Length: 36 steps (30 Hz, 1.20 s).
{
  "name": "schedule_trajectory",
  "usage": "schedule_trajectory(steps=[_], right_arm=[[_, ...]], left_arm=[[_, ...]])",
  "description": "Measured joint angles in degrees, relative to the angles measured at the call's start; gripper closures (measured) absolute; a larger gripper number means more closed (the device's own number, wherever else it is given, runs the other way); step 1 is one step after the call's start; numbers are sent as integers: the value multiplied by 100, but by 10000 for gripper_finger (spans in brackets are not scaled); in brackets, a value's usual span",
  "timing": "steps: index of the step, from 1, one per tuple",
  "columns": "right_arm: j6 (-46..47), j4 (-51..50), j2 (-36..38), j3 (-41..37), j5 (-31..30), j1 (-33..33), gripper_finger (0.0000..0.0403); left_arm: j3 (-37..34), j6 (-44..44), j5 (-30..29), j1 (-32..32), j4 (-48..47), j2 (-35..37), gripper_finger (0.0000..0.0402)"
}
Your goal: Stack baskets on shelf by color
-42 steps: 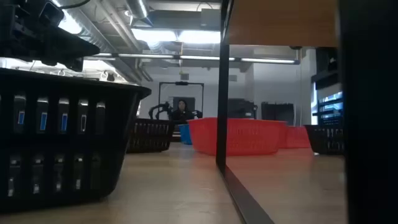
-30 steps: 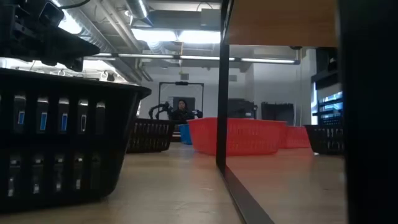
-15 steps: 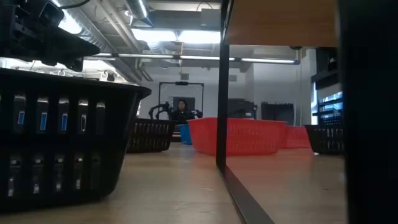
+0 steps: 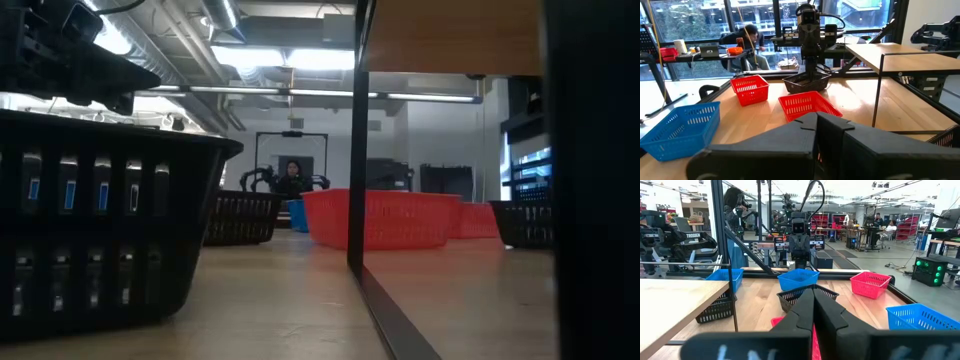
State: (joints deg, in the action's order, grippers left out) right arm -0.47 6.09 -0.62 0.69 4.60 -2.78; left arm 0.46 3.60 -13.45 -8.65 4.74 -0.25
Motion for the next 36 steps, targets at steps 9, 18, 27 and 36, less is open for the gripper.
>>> schedule_trajectory(steps=[9,18,27,36], right_arm=[[-1,-2,0,0,-2,0,397],[-1,-1,0,1,-1,-1,397],[-2,-2,0,0,-2,-1,397],[-1,0,0,1,-2,1,397]], left_arm=[[55,-413,46,1,153,-1,401],[1180,-798,417,-1,-594,-310,401],[2088,-842,352,-1,-1854,-1297,401],[2416,-2363,756,1,-2639,-2169,401]])
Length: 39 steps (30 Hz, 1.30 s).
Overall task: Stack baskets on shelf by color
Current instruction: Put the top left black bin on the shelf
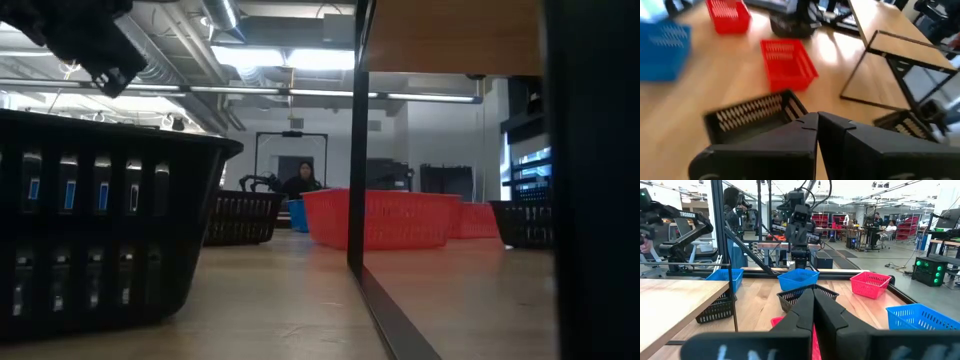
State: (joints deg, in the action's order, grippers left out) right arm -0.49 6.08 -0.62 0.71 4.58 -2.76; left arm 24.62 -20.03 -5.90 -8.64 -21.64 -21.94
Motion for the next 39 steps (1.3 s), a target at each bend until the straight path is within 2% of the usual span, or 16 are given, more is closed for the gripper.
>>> schedule_trajectory(steps=[5,8,13,16,20,24,29,32,35,39], right_arm=[[158,55,2,-1,11,0,397],[-5,45,2,0,2,-1,397],[-105,32,2,0,2,-1,397],[175,33,2,0,2,0,397],[555,48,2,0,8,0,397],[587,49,2,-1,97,-2,397],[-179,-117,-2,245,649,0,397],[-346,-705,-55,727,506,2,397],[-499,-1405,-249,1358,344,0,397],[-565,-2365,-780,2279,271,0,397]], left_arm=[[2,-809,798,-2,-260,-192,401],[2,-1363,1032,-2,-206,-248,401],[2,-1843,690,-2,-90,-244,401],[2,-2227,349,-2,50,-244,401],[2,-2907,217,-2,257,-243,401],[2,-2929,63,-1,344,-242,401],[2,-3035,-347,2,479,-244,401],[2,-2619,-382,-2,1128,-244,401],[16,-2032,-657,-1,1847,-247,401],[423,-1663,-875,0,1377,-566,401]])
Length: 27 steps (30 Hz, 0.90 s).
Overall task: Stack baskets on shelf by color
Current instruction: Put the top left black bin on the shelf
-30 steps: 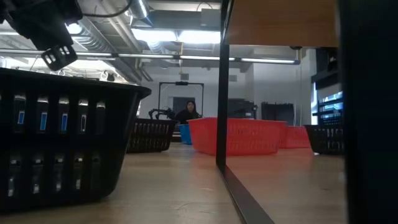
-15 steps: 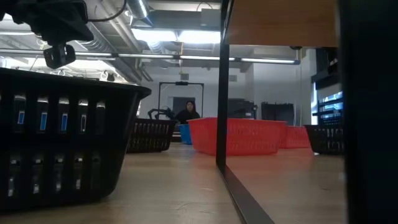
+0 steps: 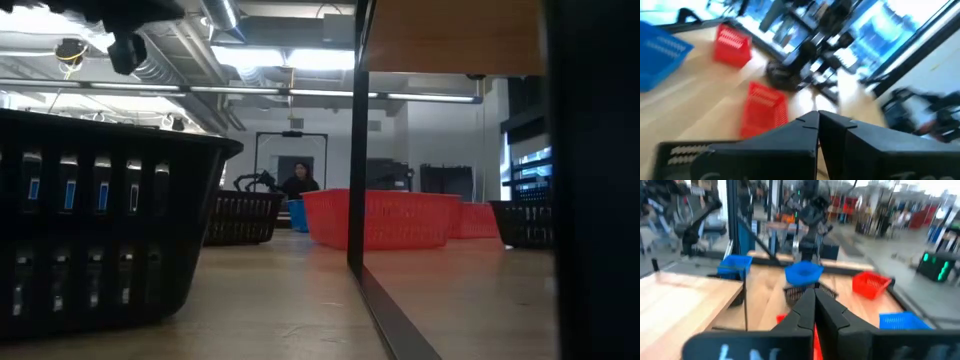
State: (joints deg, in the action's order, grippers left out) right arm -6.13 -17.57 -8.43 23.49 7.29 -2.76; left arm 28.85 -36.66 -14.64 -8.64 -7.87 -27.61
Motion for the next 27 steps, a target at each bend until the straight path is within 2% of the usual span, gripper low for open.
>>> schedule_trajectory(steps=[7,12,19,27], right_arm=[[0,-1331,-1294,1382,-26,0,397],[136,-1856,-2154,2034,-452,-2,397],[116,-2152,-2946,2502,-531,-2,397],[148,-2145,-3347,2609,-527,-2,397]], left_arm=[[1356,533,-41,0,-1655,-1146,401],[2068,250,-32,0,-2035,-1962,401],[2247,45,40,24,-2082,-2445,401],[2248,-519,246,294,-2533,-2801,401]])
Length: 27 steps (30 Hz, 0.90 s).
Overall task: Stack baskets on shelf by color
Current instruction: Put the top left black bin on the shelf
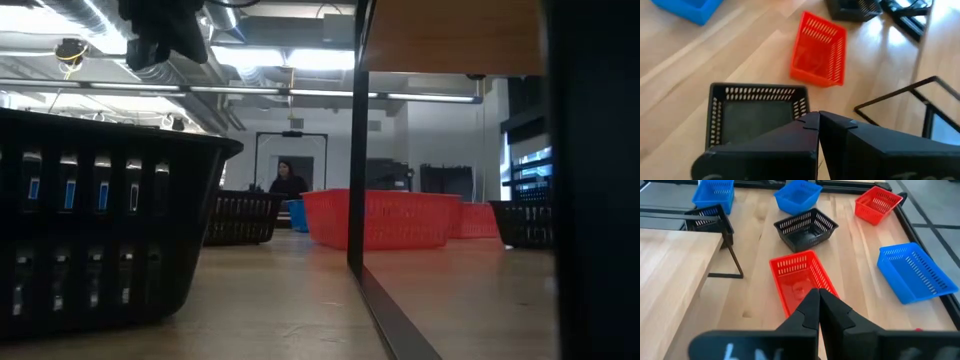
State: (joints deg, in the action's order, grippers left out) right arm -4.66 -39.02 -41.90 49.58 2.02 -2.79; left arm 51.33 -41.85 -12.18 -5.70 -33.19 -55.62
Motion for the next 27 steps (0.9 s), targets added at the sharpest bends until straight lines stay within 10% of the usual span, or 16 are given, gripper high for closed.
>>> schedule_trajectory(steps=[27], right_arm=[[285,13,-75,0,13,0,397]], left_arm=[[0,255,387,38,102,-205,325]])
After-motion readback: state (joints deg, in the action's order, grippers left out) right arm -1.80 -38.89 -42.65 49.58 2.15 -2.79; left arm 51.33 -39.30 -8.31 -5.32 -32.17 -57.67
